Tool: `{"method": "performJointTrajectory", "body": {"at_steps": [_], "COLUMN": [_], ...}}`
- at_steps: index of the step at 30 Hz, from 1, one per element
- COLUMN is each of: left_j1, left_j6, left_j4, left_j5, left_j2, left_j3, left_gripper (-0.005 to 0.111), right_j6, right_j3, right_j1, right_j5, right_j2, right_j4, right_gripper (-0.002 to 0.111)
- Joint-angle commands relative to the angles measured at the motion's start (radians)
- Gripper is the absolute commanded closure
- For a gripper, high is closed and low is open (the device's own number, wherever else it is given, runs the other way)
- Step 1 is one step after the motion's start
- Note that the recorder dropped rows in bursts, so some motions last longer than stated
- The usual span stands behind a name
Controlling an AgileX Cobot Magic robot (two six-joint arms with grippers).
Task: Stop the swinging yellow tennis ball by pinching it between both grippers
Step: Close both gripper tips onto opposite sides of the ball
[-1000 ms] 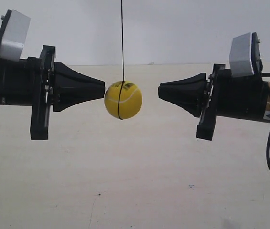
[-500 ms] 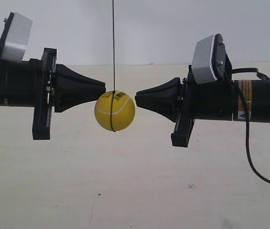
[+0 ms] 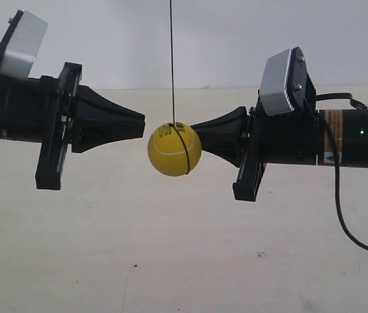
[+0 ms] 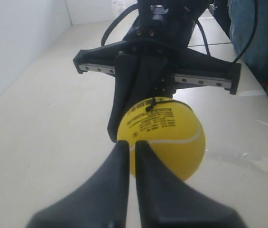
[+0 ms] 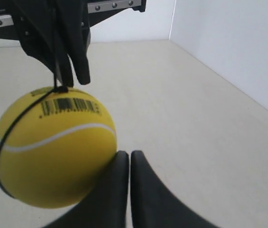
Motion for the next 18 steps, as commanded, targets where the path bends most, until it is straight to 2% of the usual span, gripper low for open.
{"method": "performJointTrajectory", "body": {"at_steps": [1,12,18], "left_j1": [-0.012,-0.012,-0.012], "left_j6": [-0.024,-0.044,-0.044], "left_j4": [0.031,0.051,0.049], "left_j5": [-0.016,-0.032,-0.032], "left_j2": [0.000,0.048,0.048], "left_j3": [-0.007,-0.032,-0.032], "left_gripper": [0.102,0.102,0.102], "right_j6": [-0.009,-0.001,-0.003], "right_j3": [-0.005,-0.007,-0.007], "right_j1": [0.000,-0.002,-0.013], "right_j5": [0.010,0.090,0.071], "right_j2": [-0.001,-0.036,-0.036], "right_j4": [-0.003,-0.029,-0.029], "right_gripper": [0.108,0.108,0.108]}}
